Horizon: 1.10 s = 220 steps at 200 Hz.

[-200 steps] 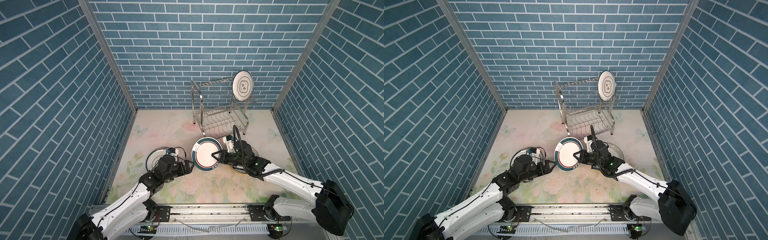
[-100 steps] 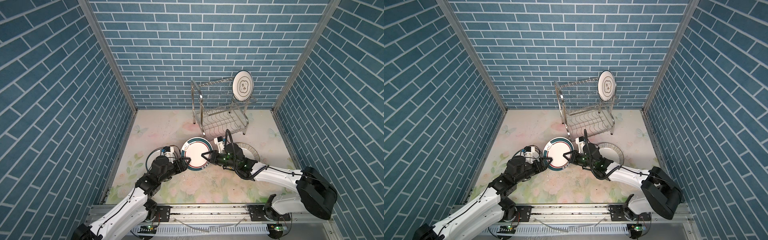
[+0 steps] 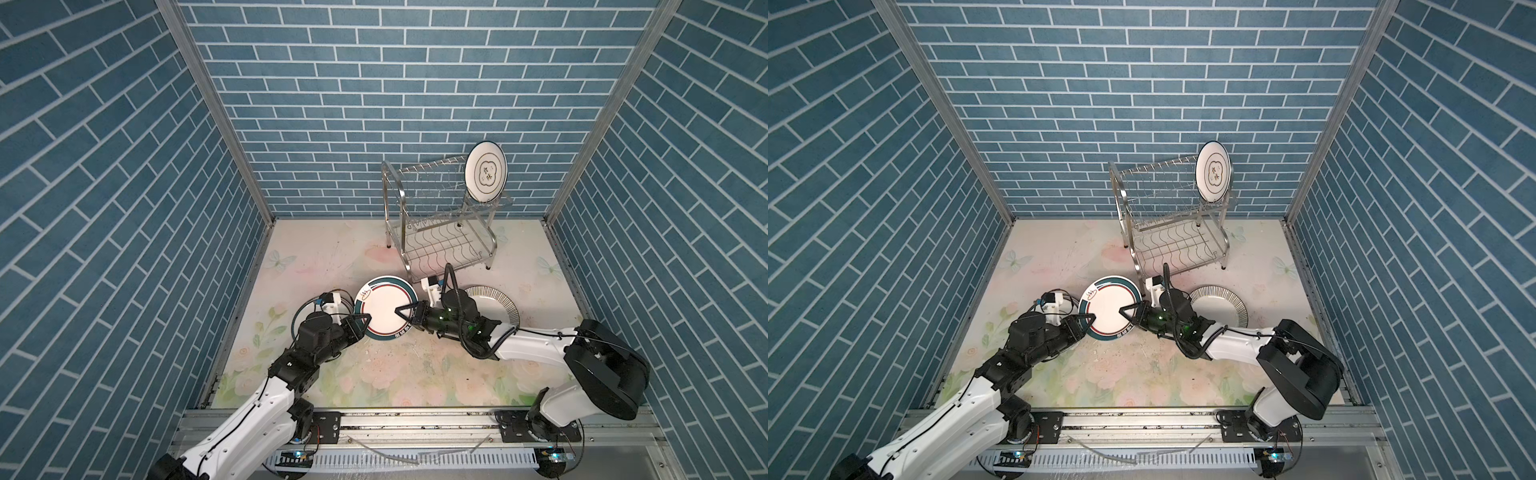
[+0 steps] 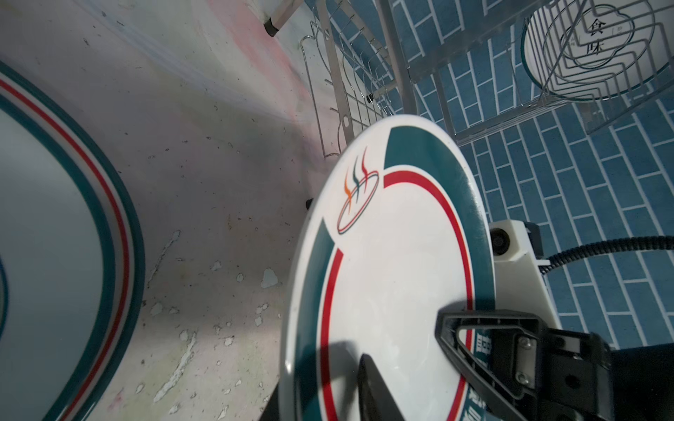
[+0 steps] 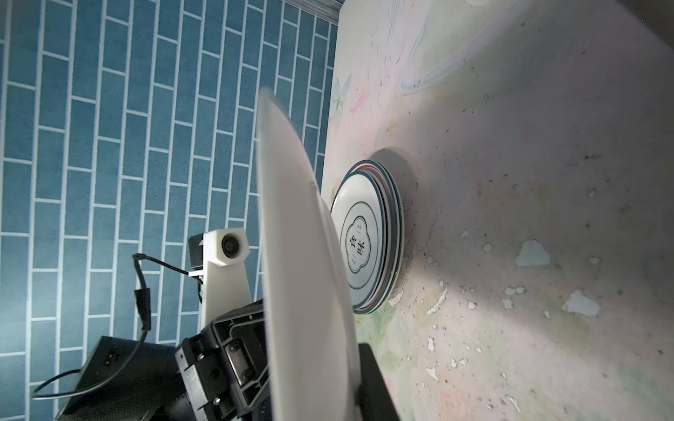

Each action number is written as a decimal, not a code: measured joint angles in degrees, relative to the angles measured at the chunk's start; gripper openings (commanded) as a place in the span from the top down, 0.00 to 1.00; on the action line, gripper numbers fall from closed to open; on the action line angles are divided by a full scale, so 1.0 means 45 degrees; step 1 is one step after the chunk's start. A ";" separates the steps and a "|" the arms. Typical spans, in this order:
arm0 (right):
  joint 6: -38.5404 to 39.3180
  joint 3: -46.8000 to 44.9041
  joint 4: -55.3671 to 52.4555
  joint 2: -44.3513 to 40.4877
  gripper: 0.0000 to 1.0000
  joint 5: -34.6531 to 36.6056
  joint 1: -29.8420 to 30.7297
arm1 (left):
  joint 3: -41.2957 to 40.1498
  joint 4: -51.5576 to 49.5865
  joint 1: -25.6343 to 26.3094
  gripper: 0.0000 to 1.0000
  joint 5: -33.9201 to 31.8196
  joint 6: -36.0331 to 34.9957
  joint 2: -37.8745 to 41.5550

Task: Unload the plates from the dish rack
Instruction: Place the plate among the plates.

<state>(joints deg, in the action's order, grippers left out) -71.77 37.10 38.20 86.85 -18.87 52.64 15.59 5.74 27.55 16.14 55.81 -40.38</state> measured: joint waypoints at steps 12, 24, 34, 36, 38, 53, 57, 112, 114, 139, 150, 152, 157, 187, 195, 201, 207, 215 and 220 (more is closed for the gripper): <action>-0.0131 0.0010 0.0112 0.0039 0.86 0.0000 -0.0005 | 0.0000 0.0039 -0.0097 0.82 0.0019 0.0121 0.0068; -0.0204 0.0063 0.0160 0.0112 0.81 0.0005 -0.0005 | -0.0005 0.0092 -0.0194 0.85 0.0078 0.0146 0.0068; -0.0170 0.0121 0.0087 0.0233 0.75 0.0010 -0.0005 | -0.0005 0.0141 -0.0238 0.91 0.0189 0.0078 0.0068; -0.0117 0.0126 0.0068 0.0257 0.73 0.0005 0.0000 | -0.0005 0.0136 -0.0238 0.92 0.0223 0.0053 0.0068; -0.0078 0.0146 0.0068 0.0301 0.71 0.0010 0.0010 | -0.0005 0.0131 -0.0238 0.93 0.0233 0.0053 0.0068; -0.0087 0.0238 -0.0243 0.0534 0.60 0.0078 0.0078 | -0.0049 0.0311 -0.0316 0.95 0.0554 0.0214 0.0063; -0.0039 0.0223 -0.0301 0.0636 0.57 -0.0029 0.0053 | -0.0005 0.0510 -0.0398 0.95 0.0675 0.0282 0.0107; 0.0374 0.0821 -0.0835 0.0869 0.42 -0.0340 0.0160 | 0.0053 0.0155 -0.1268 1.00 0.1462 0.0053 0.0403; 0.0384 0.0840 -0.0835 0.0869 0.42 -0.0345 0.0155 | 0.0053 0.0131 -0.1302 1.00 0.1501 0.0049 0.0423; 0.0534 0.0962 -0.0855 0.0855 0.38 -0.0500 0.0044 | 0.0078 -0.0457 -0.1817 1.00 0.1817 -0.0194 0.0772; 0.0602 0.0962 -0.0923 0.0821 0.36 -0.0568 -0.0078 | 0.0102 -0.0748 -0.2011 1.00 0.1909 -0.0325 0.0821; 0.0602 0.0962 -0.0947 0.0811 0.36 -0.0573 -0.0102 | 0.0112 -0.0821 -0.2055 1.00 0.1928 -0.0335 0.0821; 0.0631 0.0962 -0.1030 0.0777 0.36 -0.0607 -0.0175 | 0.0136 -0.0957 -0.2147 1.00 0.1982 -0.0393 0.0816; 0.1088 0.0957 -0.2322 -0.0058 0.34 -0.0525 -0.0753 | 0.0393 -0.1851 -0.2691 1.00 0.2215 -0.0675 0.0821; 0.1287 0.0952 -0.2769 -0.0418 0.34 -0.0408 -0.0879 | 0.0539 -0.2147 -0.2861 1.00 0.2244 -0.0811 0.0855; 0.1477 0.0952 -0.3167 -0.0782 0.34 -0.0296 -0.0986 | 0.0651 -0.2467 -0.3021 1.00 0.2229 -0.0947 0.0928; 0.1685 0.0957 -0.3536 -0.1151 0.34 -0.0189 -0.1069 | 0.0743 -0.2827 -0.3201 1.00 0.2171 -0.1069 0.0981; 0.1943 0.0957 -0.4051 -0.1700 0.33 0.0010 -0.1171 | 0.0845 -0.3327 -0.3478 1.00 0.2084 -0.1229 0.1064; 0.2118 0.0957 -0.4401 -0.2069 0.33 0.0160 -0.1239 | 0.0918 -0.3677 -0.3648 1.00 0.2040 -0.1355 0.1117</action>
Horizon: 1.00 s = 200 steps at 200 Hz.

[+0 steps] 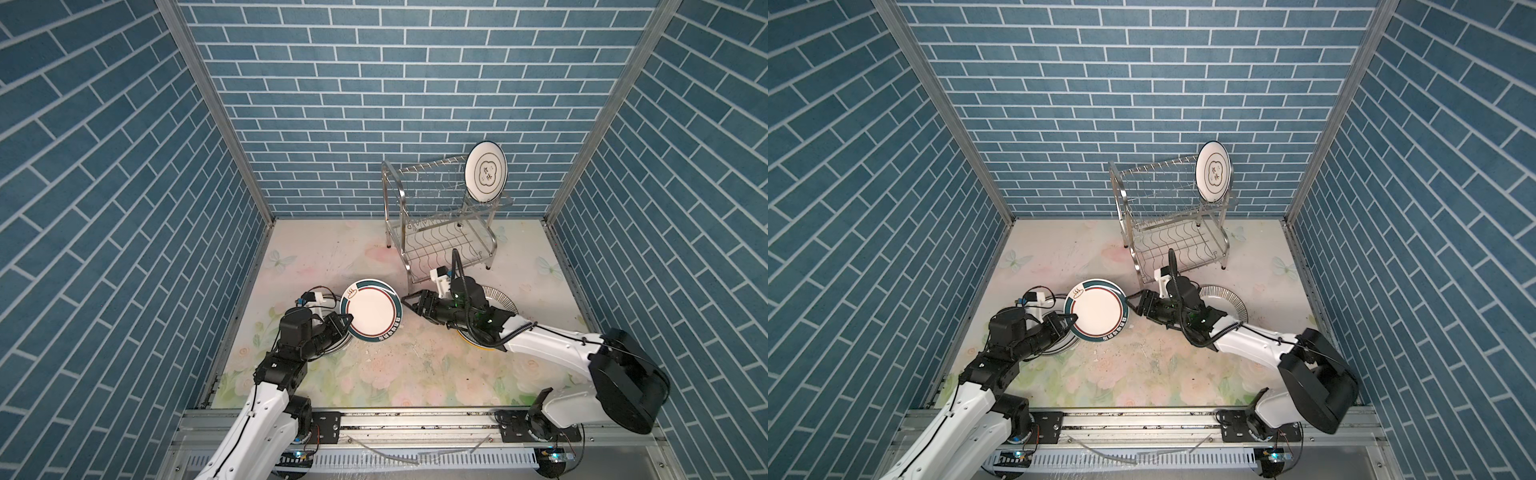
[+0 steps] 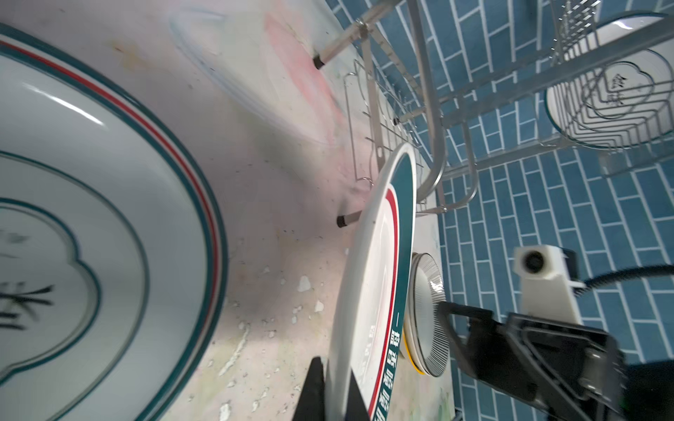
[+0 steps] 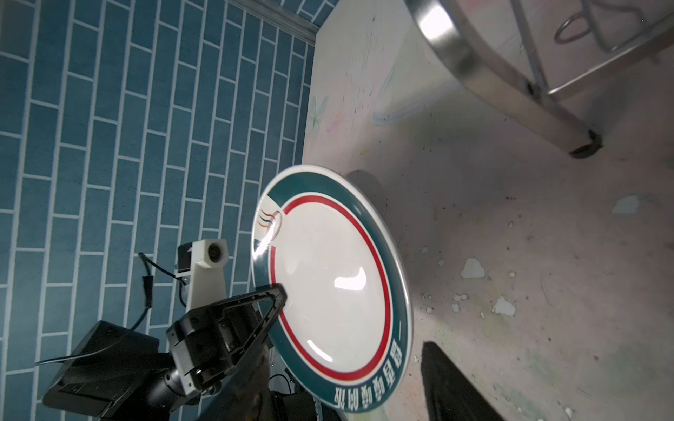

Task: Unload the plates from the dish rack
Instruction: Place the plate among the plates.

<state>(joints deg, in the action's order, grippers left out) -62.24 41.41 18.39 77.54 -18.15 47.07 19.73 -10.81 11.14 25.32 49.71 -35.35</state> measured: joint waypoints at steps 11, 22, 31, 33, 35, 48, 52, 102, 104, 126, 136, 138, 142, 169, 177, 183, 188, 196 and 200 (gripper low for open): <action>0.0316 0.0005 -0.0690 -0.0699 0.33 0.0243 -0.0155 | 0.0189 -0.0782 -0.0384 1.00 -0.0131 -0.0253 0.0131; 0.0651 0.0005 -0.1423 -0.1399 0.33 0.0476 -0.0374 | 0.0389 -0.1452 -0.0767 1.00 -0.0243 -0.0461 0.0253; 0.0850 0.0000 -0.1899 -0.1841 0.33 0.0559 -0.0529 | 0.0539 -0.1914 -0.1107 1.00 -0.0340 -0.0631 0.0369; 0.0889 0.0000 -0.2016 -0.1948 0.33 0.0583 -0.0578 | 0.0563 -0.2001 -0.1205 1.00 -0.0359 -0.0665 0.0398; 0.0933 0.0000 -0.2118 -0.2035 0.33 0.0607 -0.0631 | 0.0588 -0.2084 -0.1297 1.00 -0.0369 -0.0695 0.0427; 0.1156 -0.0024 -0.2725 -0.2594 0.33 0.0704 -0.0928 | 0.0656 -0.2443 -0.1846 1.00 -0.0364 -0.0860 0.0563; 0.1219 -0.0024 -0.2939 -0.2759 0.33 0.0748 -0.1030 | 0.0661 -0.2550 -0.2030 1.00 -0.0340 -0.0908 0.0597; 0.1865 -0.0136 -0.4600 -0.4138 0.33 0.0758 -0.1933 | 0.0529 -0.2807 -0.4794 1.00 0.0763 -0.1103 0.0296; 0.1889 -0.0160 -0.4634 -0.4172 0.33 0.0748 -0.1957 | 0.0500 -0.2793 -0.4901 1.00 0.0826 -0.1093 0.0296; 0.1953 -0.0355 -0.4983 -0.4444 0.33 0.0636 -0.2278 | 0.0379 -0.2773 -0.5994 1.00 0.1409 -0.1161 0.0170; 0.1962 -0.0447 -0.5110 -0.4503 0.33 0.0573 -0.2438 | 0.0379 -0.2773 -0.6407 1.00 0.1656 -0.1234 0.0044; 0.1972 -0.0461 -0.5144 -0.4512 0.33 0.0559 -0.2467 | 0.0379 -0.2773 -0.6455 1.00 0.1685 -0.1243 0.0034; 0.2001 -0.0491 -0.5207 -0.4522 0.33 0.0529 -0.2535 | 0.0374 -0.2773 -0.6591 1.00 0.1763 -0.1263 -0.0015; 0.2166 -0.0646 -0.5396 -0.4585 0.33 0.0359 -0.2895 | 0.0364 -0.2773 -0.7082 1.00 0.2069 -0.1326 -0.0238; 0.2191 -0.0646 -0.5459 -0.4629 0.33 0.0316 -0.2987 | 0.0364 -0.2783 -0.7111 1.00 0.2064 -0.1345 -0.0243; 0.2234 -0.0646 -0.5518 -0.4682 0.33 0.0277 -0.3075 | 0.0345 -0.2783 -0.7116 1.00 0.2059 -0.1350 -0.0233; 0.2249 -0.0646 -0.5552 -0.4736 0.33 0.0253 -0.3133 | 0.0321 -0.2788 -0.7116 1.00 0.2050 -0.1350 -0.0214; 0.2278 -0.0646 -0.5615 -0.4818 0.33 0.0194 -0.3240 | 0.0272 -0.2817 -0.7135 1.00 0.2016 -0.1345 -0.0185; 0.2288 -0.0646 -0.5634 -0.4862 0.33 0.0165 -0.3288 | 0.0238 -0.2837 -0.7150 1.00 0.1972 -0.1341 -0.0151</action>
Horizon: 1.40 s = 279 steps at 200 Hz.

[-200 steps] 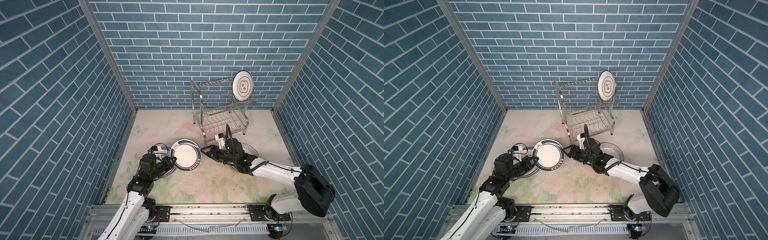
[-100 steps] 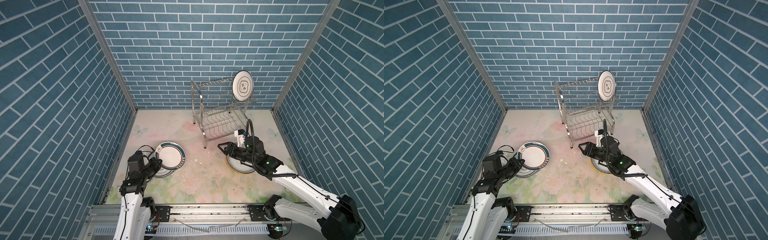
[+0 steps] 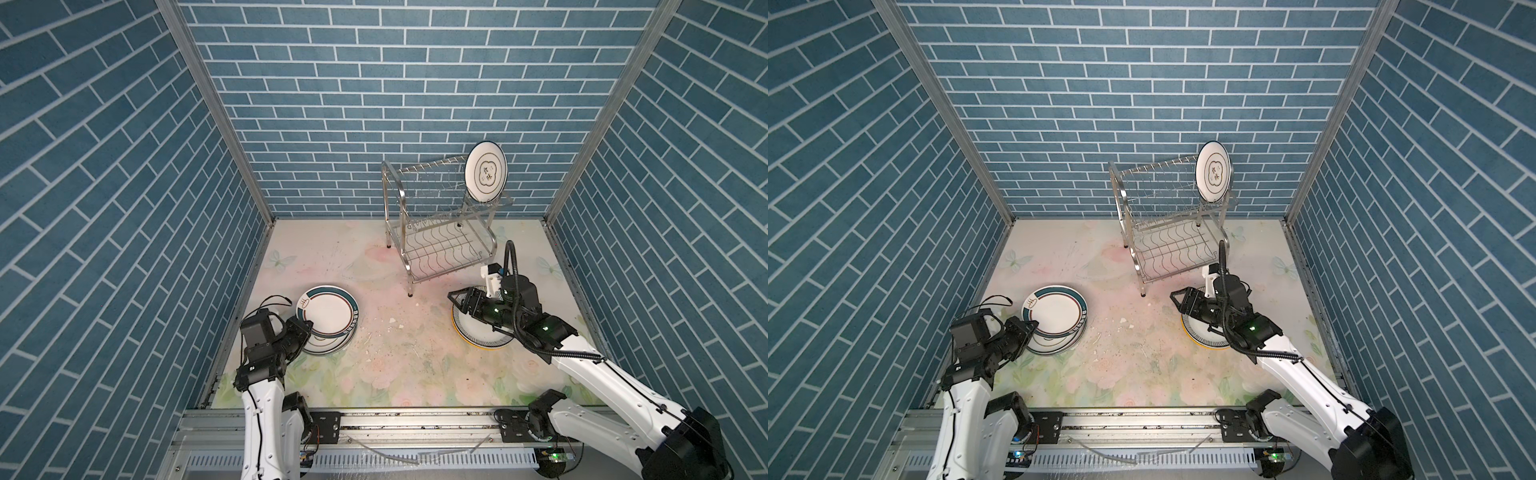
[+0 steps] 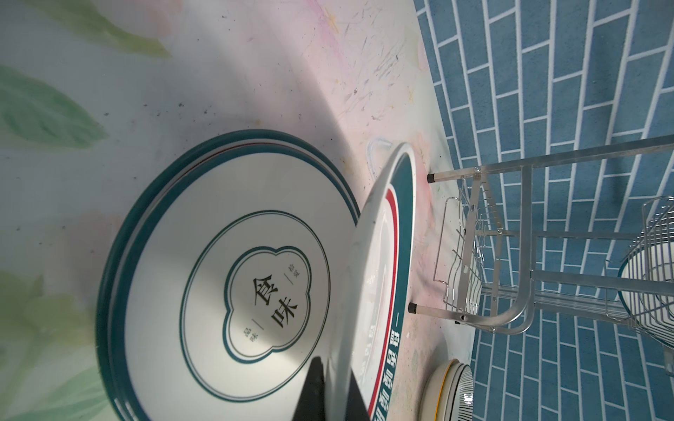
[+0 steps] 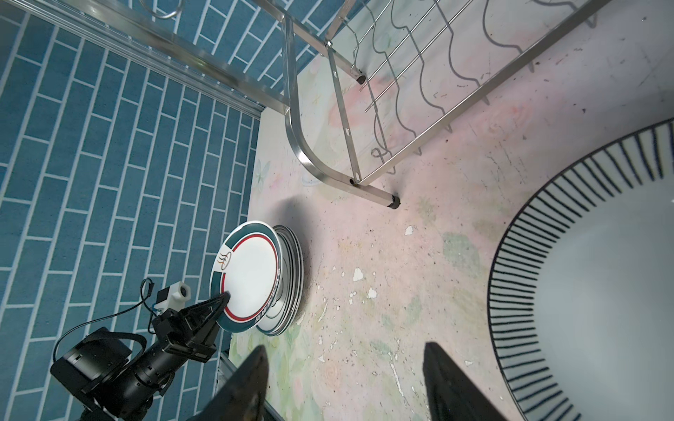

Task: Unload the plates from the dish rack
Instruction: Place the plate among the plates.

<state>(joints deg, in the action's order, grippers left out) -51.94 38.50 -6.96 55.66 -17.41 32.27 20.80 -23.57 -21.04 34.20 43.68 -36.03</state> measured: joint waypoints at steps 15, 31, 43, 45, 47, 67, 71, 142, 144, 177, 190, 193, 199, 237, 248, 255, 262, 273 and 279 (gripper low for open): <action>0.0078 0.0000 -0.0126 -0.0136 0.33 -0.0107 -0.0175 | -0.0170 -0.0053 -0.0049 1.00 -0.0175 0.0015 0.0151; 0.0194 0.0000 -0.0306 -0.0267 0.33 -0.0214 -0.0350 | -0.0350 -0.0131 -0.0097 1.00 -0.0384 0.0049 0.0248; 0.0248 0.0000 -0.0427 -0.0359 0.33 -0.0296 -0.0500 | -0.0466 -0.0160 -0.0131 1.00 -0.0515 0.0063 0.0257; 0.0257 0.0000 -0.0437 -0.0369 0.33 -0.0306 -0.0520 | -0.0481 -0.0170 -0.0141 1.00 -0.0539 0.0073 0.0257; 0.0291 0.0000 -0.0457 -0.0389 0.33 -0.0311 -0.0554 | -0.0500 -0.0175 -0.0151 1.00 -0.0554 0.0083 0.0257; 0.0330 0.0000 -0.0651 -0.0534 0.33 -0.0442 -0.0811 | -0.0559 -0.0155 -0.0219 1.00 -0.0568 0.0112 0.0257; 0.0335 0.0000 -0.0690 -0.0563 0.33 -0.0471 -0.0860 | -0.0559 -0.0146 -0.0233 0.99 -0.0573 0.0112 0.0257; 0.0636 0.0000 -0.1117 -0.0782 0.33 -0.0772 -0.1379 | -0.0636 -0.0155 -0.0335 0.74 -0.0811 0.0078 0.0189; 0.0636 0.0000 -0.1117 -0.0782 0.33 -0.0772 -0.1384 | -0.0636 -0.0151 -0.0335 0.74 -0.0821 0.0117 0.0175; 0.0646 0.0000 -0.1117 -0.0792 0.33 -0.0855 -0.1452 | -0.0636 -0.0253 -0.0355 0.48 -0.1025 0.0117 0.0151; 0.0646 0.0000 -0.1117 -0.0821 0.33 -0.0865 -0.1467 | -0.0636 -0.0355 -0.0359 0.42 -0.1127 0.0092 0.0146; 0.0646 0.0000 -0.1122 -0.0826 0.33 -0.0865 -0.1472 | -0.0636 -0.0389 -0.0359 0.41 -0.1146 0.0083 0.0146; 0.0646 0.0000 -0.1122 -0.0855 0.33 -0.0874 -0.1491 | -0.0636 -0.0442 -0.0359 0.39 -0.1219 0.0087 0.0146; 0.0665 0.0000 -0.1117 -0.0996 0.33 -0.1001 -0.1700 | -0.0627 -0.0777 -0.0359 0.29 -0.1554 0.0049 0.0053; 0.0704 0.0000 -0.1117 -0.0991 0.33 -0.1039 -0.1807 | -0.0578 -0.0806 -0.0355 0.29 -0.1593 0.0039 0.0019; 0.0767 0.0000 -0.1117 -0.0986 0.33 -0.1064 -0.1889 | -0.0554 -0.0806 -0.0355 0.29 -0.1637 0.0029 0.0005; 0.0840 0.0000 -0.1117 -0.0971 0.33 -0.1098 -0.1962 | -0.0529 -0.0826 -0.0355 0.28 -0.1676 0.0015 0.0000; 0.0942 0.0000 -0.1112 -0.0918 0.33 -0.1141 -0.2089 | -0.0520 -0.0840 -0.0355 0.27 -0.1724 -0.0015 -0.0010; 0.0986 0.0000 -0.1117 -0.0884 0.33 -0.1171 -0.2147 | -0.0491 -0.0855 -0.0355 0.26 -0.1753 -0.0019 -0.0078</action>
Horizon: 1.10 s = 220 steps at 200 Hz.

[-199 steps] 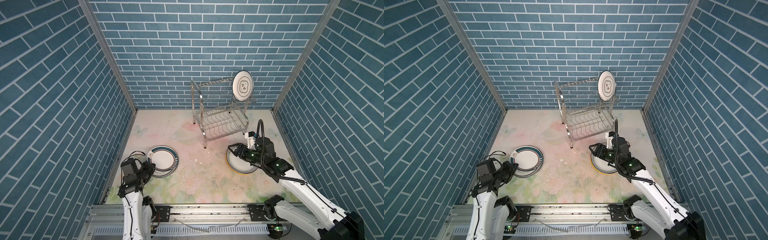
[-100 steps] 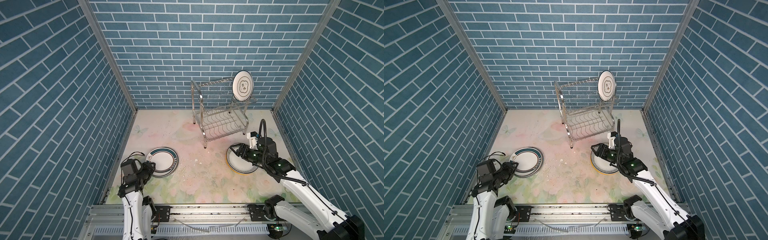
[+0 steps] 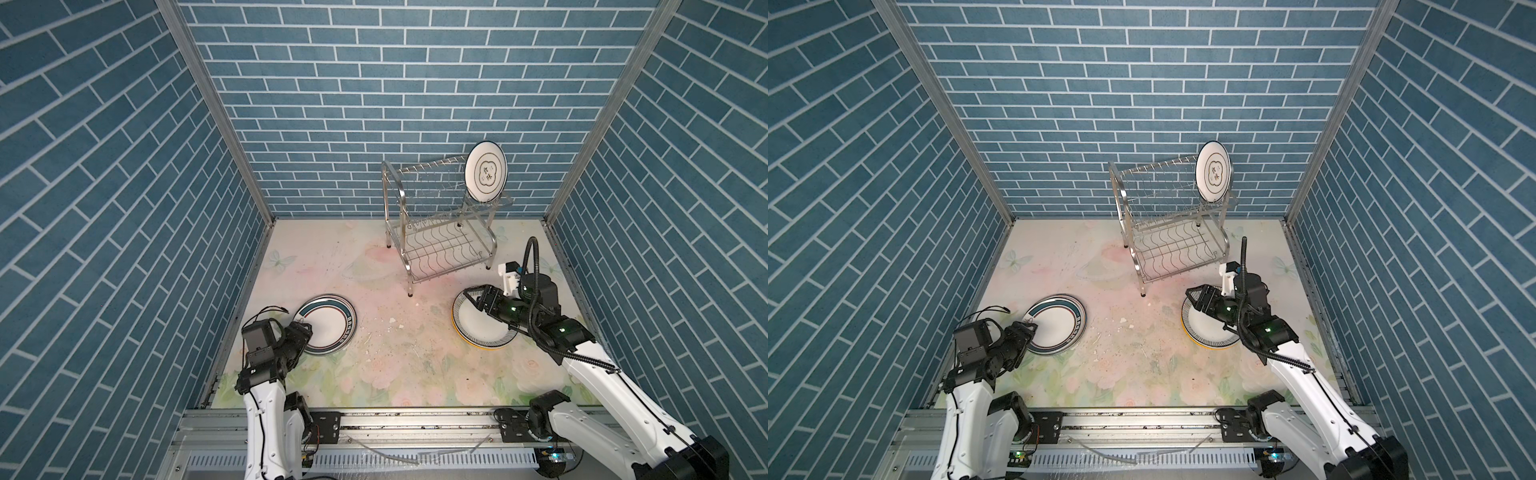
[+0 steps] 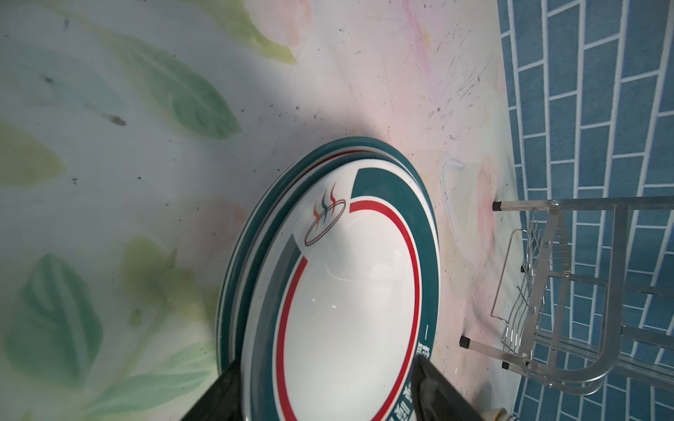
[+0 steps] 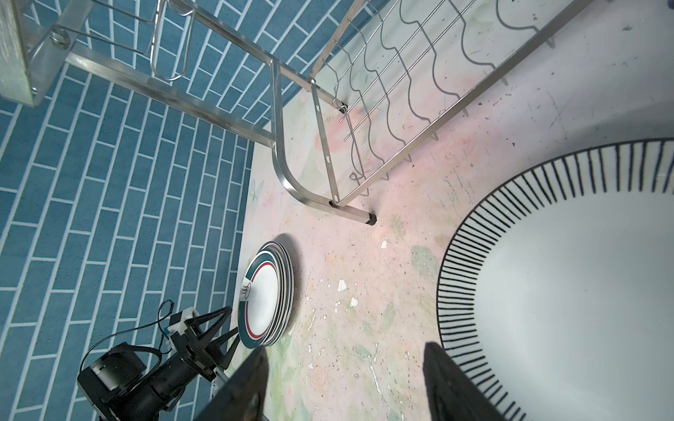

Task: Unload the plates from the dish rack
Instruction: Place the plate among the plates.

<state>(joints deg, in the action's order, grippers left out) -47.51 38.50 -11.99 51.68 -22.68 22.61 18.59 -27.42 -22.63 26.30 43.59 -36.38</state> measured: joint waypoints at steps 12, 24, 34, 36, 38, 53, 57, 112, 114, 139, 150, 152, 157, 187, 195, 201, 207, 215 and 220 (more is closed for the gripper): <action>0.0097 0.0000 0.0005 0.0097 0.33 -0.0058 -0.0131 | 0.0097 -0.0049 0.0000 0.24 -0.0165 -0.0039 -0.0170; 0.0243 0.0000 0.0000 0.0204 0.33 -0.0092 -0.0253 | 0.0112 -0.0160 -0.0005 0.13 -0.0330 -0.0112 -0.0296; 0.0335 0.0000 0.0000 0.0287 0.33 -0.0126 -0.0350 | 0.0117 -0.0306 0.0000 0.06 -0.0413 -0.0112 -0.0408; 0.0345 0.0000 0.0000 0.0306 0.33 -0.0136 -0.0364 | 0.0117 -0.0330 0.0000 0.06 -0.0432 -0.0238 -0.0447; 0.0345 0.0000 0.0000 0.0316 0.33 -0.0146 -0.0379 | 0.0121 -0.0355 0.0000 0.06 -0.0466 -0.0151 -0.0481; 0.0481 0.0000 0.0010 0.0418 0.33 -0.0185 -0.0510 | 0.0146 -0.0447 0.0000 0.06 -0.0583 -0.0209 -0.0714; 0.0529 0.0000 0.0010 0.0447 0.33 -0.0214 -0.0539 | 0.0151 -0.0457 0.0005 0.06 -0.0607 -0.0219 -0.0772; 0.0860 0.0000 0.0350 0.1365 0.33 -0.0554 -0.1214 | 0.0452 -0.1132 0.0214 0.01 -0.1341 -0.0262 -0.0325; 0.0869 0.0000 0.0364 0.1409 0.33 -0.0554 -0.1253 | 0.0500 -0.1190 0.0223 0.01 -0.1375 -0.0267 -0.0296; 0.0967 0.0034 0.0316 0.1836 0.33 -0.0525 -0.1700 | 0.1137 -0.1486 0.0282 0.01 -0.1666 -0.0311 -0.0189; 0.1039 0.0204 0.0039 0.1948 0.32 -0.0393 -0.1860 | 0.1350 -0.1515 0.0287 0.01 -0.1729 -0.0359 -0.0287; 0.1059 0.0243 -0.0029 0.1962 0.32 -0.0379 -0.1875 | 0.1389 -0.1525 0.0287 0.01 -0.1739 -0.0369 -0.0306; 0.1127 0.0384 -0.0180 0.1991 0.32 -0.0262 -0.1943 | 0.1477 -0.1564 0.0287 0.01 -0.1768 -0.0408 -0.0369; 0.1603 0.1909 -0.1166 0.2016 0.25 0.0797 -0.2390 | 0.2210 -0.2021 0.0321 0.01 -0.1928 -0.0719 -0.0850; 0.1685 0.2302 -0.1331 0.2001 0.23 0.1112 -0.2535 | 0.2569 -0.2186 0.0355 0.01 -0.1938 -0.0869 -0.1025; 0.1763 0.2642 -0.1486 0.1987 0.23 0.1365 -0.2671 | 0.2871 -0.2293 0.0393 0.01 -0.1933 -0.0991 -0.1180; 0.1821 0.2934 -0.1617 0.1987 0.22 0.1583 -0.2783 | 0.3220 -0.2390 0.0461 0.01 -0.1938 -0.1103 -0.1370; 0.1943 0.3419 -0.1826 0.2011 0.21 0.1899 -0.2934 | 0.3750 -0.2526 0.0661 0.01 -0.1972 -0.1273 -0.1666; 0.2011 0.3711 -0.1957 0.2050 0.20 0.2050 -0.3026 | 0.4051 -0.2560 0.0860 0.01 -0.2030 -0.1365 -0.1860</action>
<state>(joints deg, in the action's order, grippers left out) -38.46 55.20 -20.80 60.90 -13.45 8.99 36.82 -38.94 -18.76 17.17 37.45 -44.75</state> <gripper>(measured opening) 0.785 0.994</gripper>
